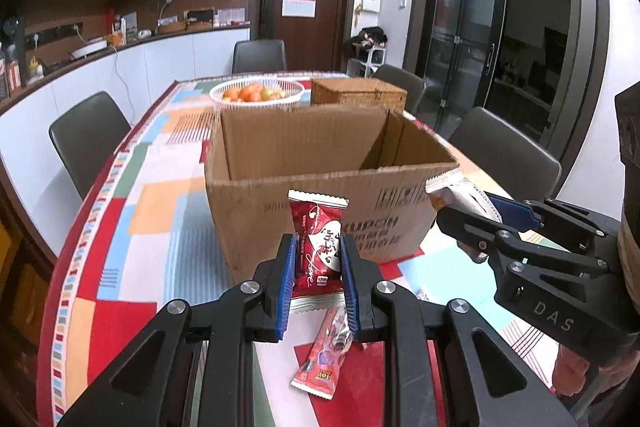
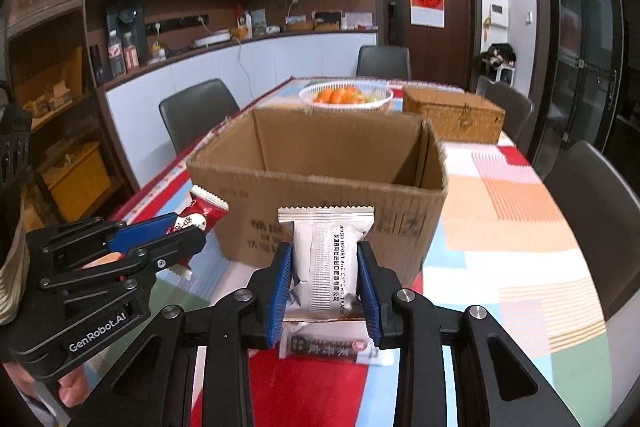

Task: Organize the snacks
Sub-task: 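Lift both packets and carry them over the open box, then open both tools to drop the packets into the box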

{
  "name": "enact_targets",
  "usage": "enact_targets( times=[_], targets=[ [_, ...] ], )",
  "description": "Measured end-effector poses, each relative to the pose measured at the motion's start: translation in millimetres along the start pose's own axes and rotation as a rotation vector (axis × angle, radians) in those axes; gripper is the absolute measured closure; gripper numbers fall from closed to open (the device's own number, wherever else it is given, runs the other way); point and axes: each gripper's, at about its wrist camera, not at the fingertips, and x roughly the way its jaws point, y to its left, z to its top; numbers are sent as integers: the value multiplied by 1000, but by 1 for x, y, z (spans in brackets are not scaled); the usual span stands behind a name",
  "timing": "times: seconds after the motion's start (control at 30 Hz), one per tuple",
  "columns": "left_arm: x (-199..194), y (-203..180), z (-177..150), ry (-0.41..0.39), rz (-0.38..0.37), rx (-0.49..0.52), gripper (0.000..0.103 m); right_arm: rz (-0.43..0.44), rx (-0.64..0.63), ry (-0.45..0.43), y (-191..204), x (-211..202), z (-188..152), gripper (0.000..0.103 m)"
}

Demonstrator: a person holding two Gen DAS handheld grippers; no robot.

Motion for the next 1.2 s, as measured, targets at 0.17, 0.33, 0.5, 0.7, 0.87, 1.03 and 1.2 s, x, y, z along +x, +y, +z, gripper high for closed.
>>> enact_targets(
  times=[0.17, 0.33, 0.5, 0.7, 0.87, 1.03, 1.2],
  targets=[
    [-9, -4, 14, -41, 7, 17, 80, -4, 3, -43, -2, -10, 14, 70],
    [-15, -6, 29, -72, 18, 33, 80, -2, 8, -75, -5, -14, 27, 70],
    [-16, -6, 43, -90, 26, 42, 80, 4, 20, -89, -10, -11, 38, 70],
    [-7, -3, 61, -90, 40, 60, 80, -5, 19, -96, -17, -3, 54, 70],
    [7, 0, 73, -77, 53, 68, 80, -24, 15, -85, -24, 10, 65, 70],
    [25, 5, 83, -45, 50, 58, 80, -30, -6, -63, -26, 24, 78, 70],
    [41, 11, 92, -16, 42, 49, 80, -31, -25, -43, -27, 38, 88, 70]
  ],
)
